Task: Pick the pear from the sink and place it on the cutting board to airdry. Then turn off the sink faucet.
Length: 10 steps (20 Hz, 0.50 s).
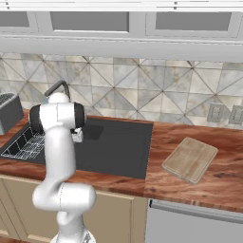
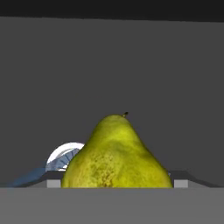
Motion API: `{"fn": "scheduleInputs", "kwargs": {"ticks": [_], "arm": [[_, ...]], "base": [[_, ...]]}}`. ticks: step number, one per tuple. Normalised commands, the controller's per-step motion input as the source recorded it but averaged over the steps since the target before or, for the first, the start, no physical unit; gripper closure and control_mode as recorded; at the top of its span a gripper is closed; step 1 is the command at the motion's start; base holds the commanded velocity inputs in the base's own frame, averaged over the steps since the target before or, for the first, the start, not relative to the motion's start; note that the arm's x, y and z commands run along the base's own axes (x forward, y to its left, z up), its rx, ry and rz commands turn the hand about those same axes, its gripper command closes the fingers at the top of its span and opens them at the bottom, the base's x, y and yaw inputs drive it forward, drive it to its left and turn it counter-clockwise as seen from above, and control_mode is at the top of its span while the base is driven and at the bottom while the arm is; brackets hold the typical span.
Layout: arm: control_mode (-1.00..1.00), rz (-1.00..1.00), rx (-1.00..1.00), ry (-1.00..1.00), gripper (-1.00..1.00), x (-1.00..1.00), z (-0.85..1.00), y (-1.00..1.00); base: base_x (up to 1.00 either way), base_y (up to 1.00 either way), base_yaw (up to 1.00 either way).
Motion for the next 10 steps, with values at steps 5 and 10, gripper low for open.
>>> {"fn": "scheduleInputs", "kwargs": {"ticks": [5,10], "arm": [[-1.00,0.00,0.04,0.00,1.00,-0.27,0.72,-0.05],[-1.00,0.00,0.00,0.00,1.00,-0.37,0.70,-0.05]], "base": [[0.00,0.00,0.00],[0.00,0.00,0.00]]}}
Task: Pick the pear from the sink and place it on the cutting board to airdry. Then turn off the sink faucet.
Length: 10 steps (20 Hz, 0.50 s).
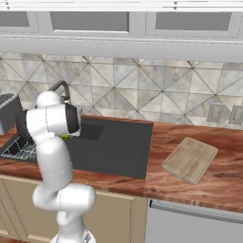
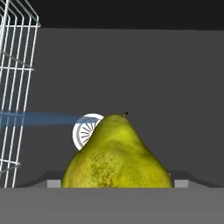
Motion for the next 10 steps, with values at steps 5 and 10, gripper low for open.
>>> {"fn": "scheduleInputs", "kwargs": {"ticks": [5,10], "arm": [[-1.00,0.00,0.00,0.00,1.00,-0.55,0.54,-0.20],[-1.00,0.00,0.00,0.00,1.00,-0.82,0.49,-0.47]], "base": [[0.00,0.00,0.00],[0.00,0.00,0.00]]}}
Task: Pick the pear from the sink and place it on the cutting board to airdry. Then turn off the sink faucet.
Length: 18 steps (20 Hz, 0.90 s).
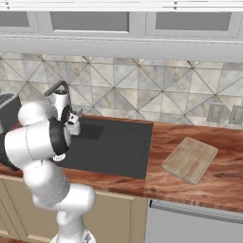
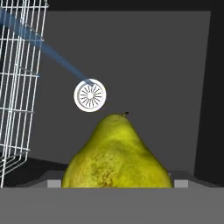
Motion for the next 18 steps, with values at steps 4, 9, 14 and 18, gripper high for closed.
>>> {"fn": "scheduleInputs", "kwargs": {"ticks": [4,9,14,18], "arm": [[-1.00,0.00,0.00,0.00,1.00,-0.81,0.61,-0.43],[-1.00,0.00,0.00,-0.03,1.00,-0.77,0.73,-0.46],[-1.00,0.00,0.00,-0.02,1.00,-0.79,0.71,-0.61],[-1.00,0.00,0.00,-0.03,1.00,-0.77,0.67,-0.65]], "base": [[0.00,0.00,0.00],[0.00,0.00,0.00],[0.00,0.00,0.00],[0.00,0.00,0.00]]}}
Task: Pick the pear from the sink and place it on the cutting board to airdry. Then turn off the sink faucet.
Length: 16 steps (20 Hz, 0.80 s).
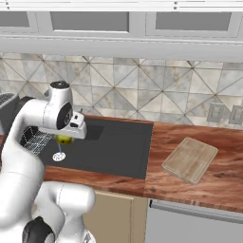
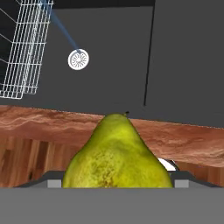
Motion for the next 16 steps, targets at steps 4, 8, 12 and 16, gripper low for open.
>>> {"fn": "scheduleInputs", "kwargs": {"ticks": [4,8,12,16], "arm": [[-1.00,0.00,0.00,-0.05,1.00,-0.72,0.57,-0.66],[-1.00,-0.01,-0.08,-0.16,1.00,-0.54,0.45,-0.56],[-1.00,-0.08,-0.11,-0.16,1.00,-0.21,0.15,-0.54],[-1.00,-0.17,-0.08,-0.07,1.00,-0.04,0.08,-0.67]], "base": [[0.00,0.00,0.00],[0.00,0.00,0.00],[0.00,0.00,0.00],[0.00,0.00,0.00]]}}
